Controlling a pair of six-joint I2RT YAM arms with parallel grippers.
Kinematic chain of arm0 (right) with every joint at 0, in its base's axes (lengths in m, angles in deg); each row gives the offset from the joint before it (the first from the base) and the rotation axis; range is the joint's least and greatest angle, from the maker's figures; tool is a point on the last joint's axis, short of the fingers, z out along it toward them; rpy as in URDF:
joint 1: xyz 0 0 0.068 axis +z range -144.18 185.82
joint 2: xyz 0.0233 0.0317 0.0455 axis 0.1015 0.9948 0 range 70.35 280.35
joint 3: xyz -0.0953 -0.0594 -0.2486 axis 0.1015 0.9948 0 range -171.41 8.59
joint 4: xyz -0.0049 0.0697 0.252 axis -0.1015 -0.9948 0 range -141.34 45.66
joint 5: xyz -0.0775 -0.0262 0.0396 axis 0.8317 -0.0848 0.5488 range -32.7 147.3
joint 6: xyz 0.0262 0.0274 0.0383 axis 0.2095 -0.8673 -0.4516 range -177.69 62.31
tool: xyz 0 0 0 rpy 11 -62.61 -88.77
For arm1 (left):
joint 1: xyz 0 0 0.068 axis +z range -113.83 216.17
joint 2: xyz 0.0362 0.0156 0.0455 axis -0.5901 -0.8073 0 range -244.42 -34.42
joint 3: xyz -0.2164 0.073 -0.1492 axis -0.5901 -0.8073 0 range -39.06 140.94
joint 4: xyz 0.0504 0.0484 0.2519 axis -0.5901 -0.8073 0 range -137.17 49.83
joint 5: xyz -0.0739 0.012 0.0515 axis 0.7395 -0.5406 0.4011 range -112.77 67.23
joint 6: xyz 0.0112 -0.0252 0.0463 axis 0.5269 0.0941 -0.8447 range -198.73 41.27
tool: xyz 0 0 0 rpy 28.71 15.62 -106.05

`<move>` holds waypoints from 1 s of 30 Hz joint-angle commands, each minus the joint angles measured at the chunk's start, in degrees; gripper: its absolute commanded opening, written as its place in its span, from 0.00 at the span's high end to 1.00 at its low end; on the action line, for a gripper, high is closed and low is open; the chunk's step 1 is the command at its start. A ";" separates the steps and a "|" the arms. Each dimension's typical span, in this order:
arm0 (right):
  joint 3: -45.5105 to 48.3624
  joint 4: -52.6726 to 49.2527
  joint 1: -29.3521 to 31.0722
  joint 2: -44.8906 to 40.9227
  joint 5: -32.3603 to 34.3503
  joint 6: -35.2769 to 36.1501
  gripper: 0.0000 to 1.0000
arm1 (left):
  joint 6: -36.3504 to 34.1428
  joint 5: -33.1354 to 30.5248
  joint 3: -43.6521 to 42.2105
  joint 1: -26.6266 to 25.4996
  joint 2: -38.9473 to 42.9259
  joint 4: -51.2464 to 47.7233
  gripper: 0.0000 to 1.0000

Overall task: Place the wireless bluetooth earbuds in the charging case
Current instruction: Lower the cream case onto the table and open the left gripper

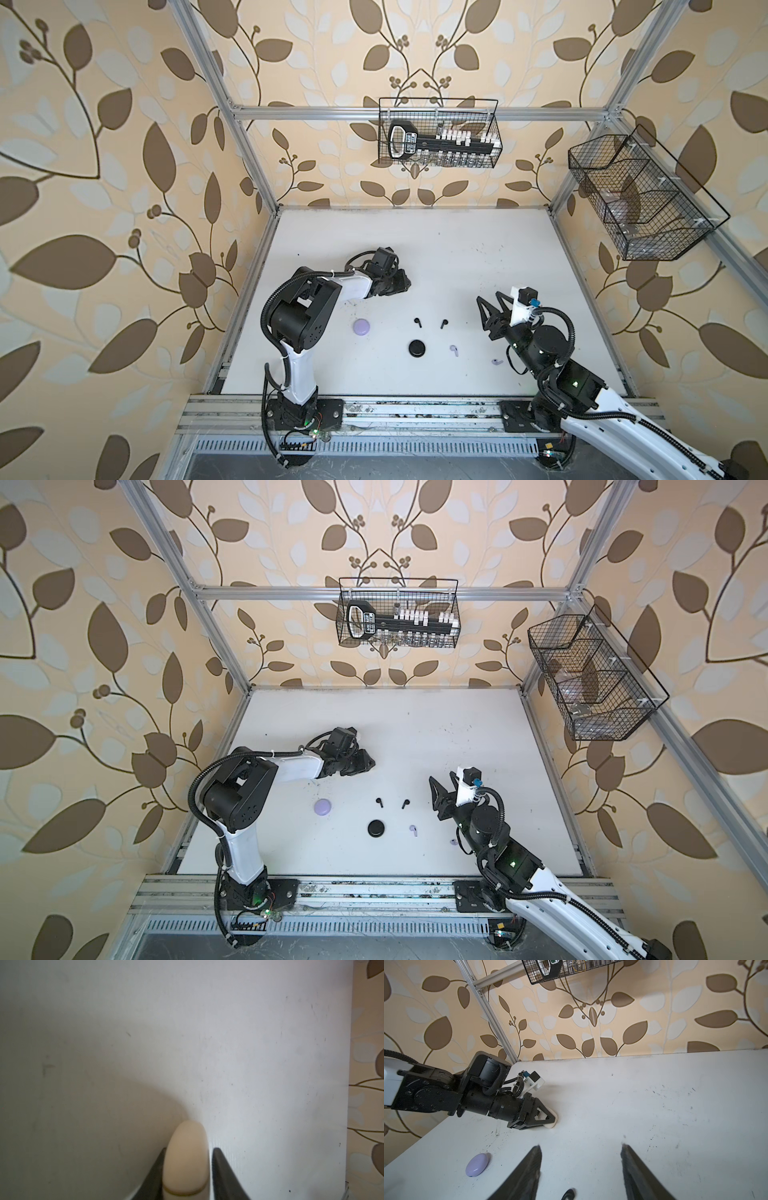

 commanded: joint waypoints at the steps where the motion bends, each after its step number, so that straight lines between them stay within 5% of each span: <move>1: -1.21 1.15 -0.28 0.26 -0.95 0.27 0.38 | -2.12 -4.07 0.00 0.80 -0.05 -8.43 0.54; 8: -1.38 2.43 -0.27 0.96 -2.42 0.77 0.37 | -3.09 -4.97 0.61 0.96 1.42 -10.32 0.36; 13: -1.18 2.61 -0.28 1.76 -3.34 0.39 0.36 | -4.26 -6.71 0.31 0.98 5.13 -13.39 0.08; 16: -1.15 3.13 -0.29 2.32 -4.41 0.17 0.35 | -4.99 -8.06 -0.98 1.03 9.89 -15.68 0.02; 21: -0.16 4.43 -0.33 2.60 -7.49 -1.04 0.30 | -5.12 -12.16 -5.16 1.03 23.04 -19.35 0.01; 26: 6.95 12.10 -0.33 3.94 -15.95 -4.50 0.26 | -0.16 -27.41 -7.66 1.04 38.81 -29.42 0.01; 30: 8.34 15.59 -0.16 6.94 -20.57 -4.94 0.26 | 0.42 -31.08 -18.54 0.96 53.73 -22.68 0.01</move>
